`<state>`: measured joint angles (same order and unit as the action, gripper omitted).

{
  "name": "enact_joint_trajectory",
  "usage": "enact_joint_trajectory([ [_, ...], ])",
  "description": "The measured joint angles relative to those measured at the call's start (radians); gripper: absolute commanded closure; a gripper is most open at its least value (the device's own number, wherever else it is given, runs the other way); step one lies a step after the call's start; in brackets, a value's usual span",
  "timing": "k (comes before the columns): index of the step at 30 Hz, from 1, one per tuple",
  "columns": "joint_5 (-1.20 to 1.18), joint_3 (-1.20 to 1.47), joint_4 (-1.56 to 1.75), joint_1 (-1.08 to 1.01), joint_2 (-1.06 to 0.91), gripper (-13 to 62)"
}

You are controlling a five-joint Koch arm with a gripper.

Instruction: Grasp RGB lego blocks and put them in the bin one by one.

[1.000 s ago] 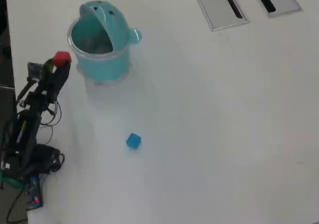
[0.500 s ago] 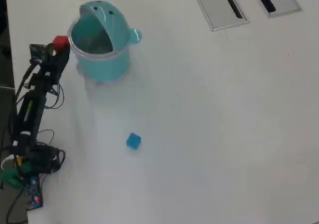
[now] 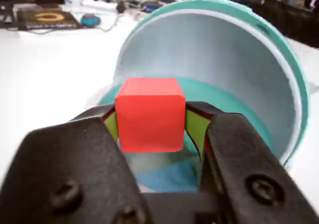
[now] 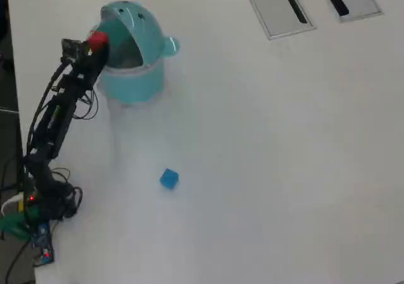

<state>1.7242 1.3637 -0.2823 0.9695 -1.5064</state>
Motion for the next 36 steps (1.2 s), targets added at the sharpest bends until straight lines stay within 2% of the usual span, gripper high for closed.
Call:
enact_joint_trajectory([
  [4, -0.002, -0.005, 0.015, -0.012, 0.044, 36.7],
  [10, -0.003, -0.006, 0.166, -0.097, 0.057, 26.0],
  [23, 0.006, 0.086, 0.259, -0.098, 0.018, 24.0],
  [33, 0.032, 0.086, 0.259, -0.137, -0.11, 23.6],
  [36, 0.034, 0.1, 0.259, -0.149, -0.126, 20.1],
])
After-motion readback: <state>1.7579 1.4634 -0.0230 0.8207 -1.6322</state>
